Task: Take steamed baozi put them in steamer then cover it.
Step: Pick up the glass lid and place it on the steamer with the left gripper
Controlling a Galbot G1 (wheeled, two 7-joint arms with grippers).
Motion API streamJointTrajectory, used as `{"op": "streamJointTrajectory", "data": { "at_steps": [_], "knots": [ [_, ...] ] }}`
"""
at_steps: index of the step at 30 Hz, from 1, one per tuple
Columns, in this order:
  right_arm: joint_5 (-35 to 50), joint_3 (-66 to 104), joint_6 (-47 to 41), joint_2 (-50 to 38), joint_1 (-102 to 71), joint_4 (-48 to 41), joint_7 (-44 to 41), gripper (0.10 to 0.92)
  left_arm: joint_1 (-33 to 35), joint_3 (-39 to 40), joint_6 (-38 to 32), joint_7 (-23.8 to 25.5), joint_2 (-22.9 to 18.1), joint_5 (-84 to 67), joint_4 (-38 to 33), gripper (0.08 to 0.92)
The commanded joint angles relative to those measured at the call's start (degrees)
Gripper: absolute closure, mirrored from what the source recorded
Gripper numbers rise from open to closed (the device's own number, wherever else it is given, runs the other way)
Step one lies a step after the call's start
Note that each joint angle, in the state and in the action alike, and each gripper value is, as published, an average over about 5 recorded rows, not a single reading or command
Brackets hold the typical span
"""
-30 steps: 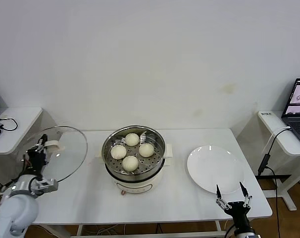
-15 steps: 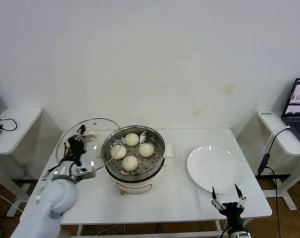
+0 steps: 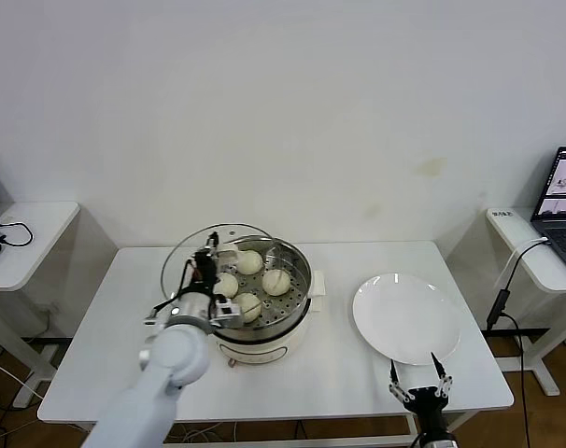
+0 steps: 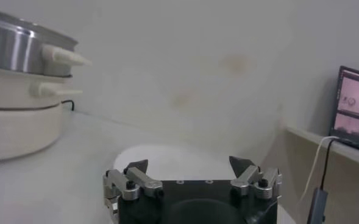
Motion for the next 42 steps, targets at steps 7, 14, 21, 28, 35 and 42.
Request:
{"op": "streamJointTrajectory", "data": {
  "at_steps": [7,14,21,28,35,42],
  "knots": [
    [-1.65,-0.3,0.0,0.26,0.07,-0.77,0.09,0.202,-3.4,5.12,0.77,4.33,-8.01,8.17,4.5,0.846],
    [-1.41,-0.23,0.07,0.09,0.22,-1.11,-0.03,0.203,-3.28,4.87,0.01,3.19,-8.82,8.19,7.36,0.846],
    [-0.82,-0.42,0.12,-0.14,0.22,-1.48,-0.2,0.203,-2.95,4.5,-0.31,2.57,-9.32,8.16,8.44,0.846],
    [-0.8,-0.31,0.43,-0.36,-0.02,-1.52,-0.26,0.203,-2.28,4.09,-0.46,2.19,-9.31,8.04,8.41,0.846],
    [-0.9,-0.39,0.58,-0.3,-0.31,-1.33,-0.32,0.202,-2.14,3.5,-0.87,1.37,-9.38,7.97,8.71,0.846],
    [-0.96,-0.46,0.68,-0.29,-0.53,-1.11,-0.38,0.202,-1.25,2.97,-1.78,0.36,-9.51,7.77,7.87,0.808]
  ]
}}
